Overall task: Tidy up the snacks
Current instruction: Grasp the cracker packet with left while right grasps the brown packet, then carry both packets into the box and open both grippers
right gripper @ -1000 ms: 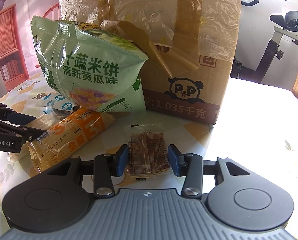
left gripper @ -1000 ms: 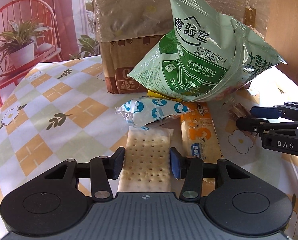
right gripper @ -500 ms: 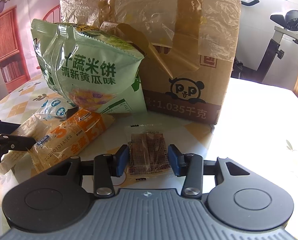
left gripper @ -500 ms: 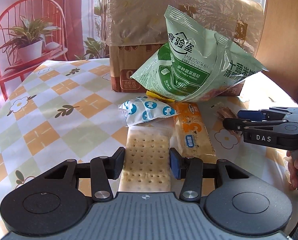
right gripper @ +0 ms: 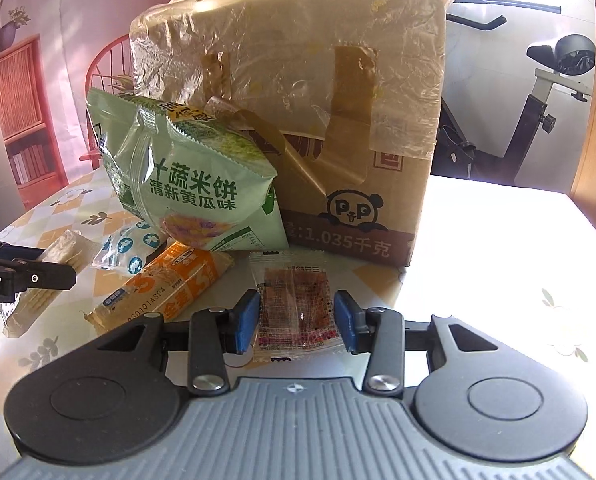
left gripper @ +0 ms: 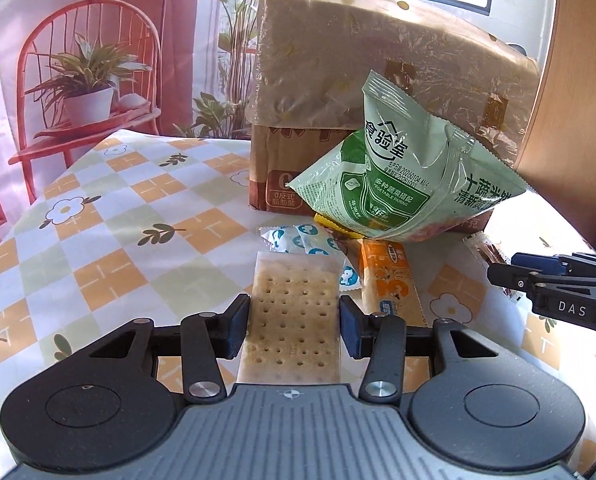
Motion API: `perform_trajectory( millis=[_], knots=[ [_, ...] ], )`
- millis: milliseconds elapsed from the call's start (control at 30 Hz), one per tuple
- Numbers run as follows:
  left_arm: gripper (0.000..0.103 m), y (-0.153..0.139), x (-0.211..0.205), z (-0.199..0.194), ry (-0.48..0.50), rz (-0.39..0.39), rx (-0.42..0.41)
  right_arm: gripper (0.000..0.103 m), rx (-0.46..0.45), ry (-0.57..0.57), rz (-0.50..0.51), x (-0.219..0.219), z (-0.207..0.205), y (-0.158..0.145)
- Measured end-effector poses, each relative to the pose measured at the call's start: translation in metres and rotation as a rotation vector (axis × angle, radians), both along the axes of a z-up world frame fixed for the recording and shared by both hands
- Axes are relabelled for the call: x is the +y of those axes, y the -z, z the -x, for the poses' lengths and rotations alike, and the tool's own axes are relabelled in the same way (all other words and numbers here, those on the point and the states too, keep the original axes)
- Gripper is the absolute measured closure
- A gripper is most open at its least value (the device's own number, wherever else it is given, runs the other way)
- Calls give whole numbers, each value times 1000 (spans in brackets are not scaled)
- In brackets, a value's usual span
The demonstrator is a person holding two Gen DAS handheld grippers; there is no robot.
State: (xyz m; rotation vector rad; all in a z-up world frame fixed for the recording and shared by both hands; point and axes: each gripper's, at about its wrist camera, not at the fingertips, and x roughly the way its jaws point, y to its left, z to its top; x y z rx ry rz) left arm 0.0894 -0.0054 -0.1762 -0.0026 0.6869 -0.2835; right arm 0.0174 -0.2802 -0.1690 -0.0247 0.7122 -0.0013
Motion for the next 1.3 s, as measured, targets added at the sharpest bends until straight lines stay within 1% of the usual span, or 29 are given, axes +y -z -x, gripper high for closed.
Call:
perform_trajectory(
  millis=[167, 267, 500, 700, 867, 1000, 1067, 1133, 1200, 1300],
  knots=[
    [53, -11, 8, 2, -43, 46, -64, 60, -40, 49, -2, -2, 14, -7],
    [53, -22, 13, 2, -74, 61, -103, 60, -88, 69, 9, -3, 19, -17],
    [53, -51, 23, -7, -120, 85, -202, 60, -252, 124, 38, -8, 17, -57],
    [53, -81, 27, -19, -144, 122, -265, 59, -354, 113, 68, -7, 10, -86],
    [53, -104, 22, -27, -134, 125, -336, 59, -436, 92, 91, -3, 5, -107],
    [53, -127, 12, -45, -111, 119, -389, 59, -459, 52, 85, 0, -11, -122],
    [53, -141, 6, -59, -97, 124, -411, 59, -462, 33, 77, 1, -28, -133],
    [53, -158, -8, -76, -71, 117, -431, 59, -448, 22, 47, -1, -47, -141],
    [53, -172, -23, -96, -44, 117, -431, 59, -420, 18, 16, -6, -74, -149],
    [53, -182, -44, -130, -17, 103, -395, 59, -366, 17, 12, -10, -109, -154]
  ],
)
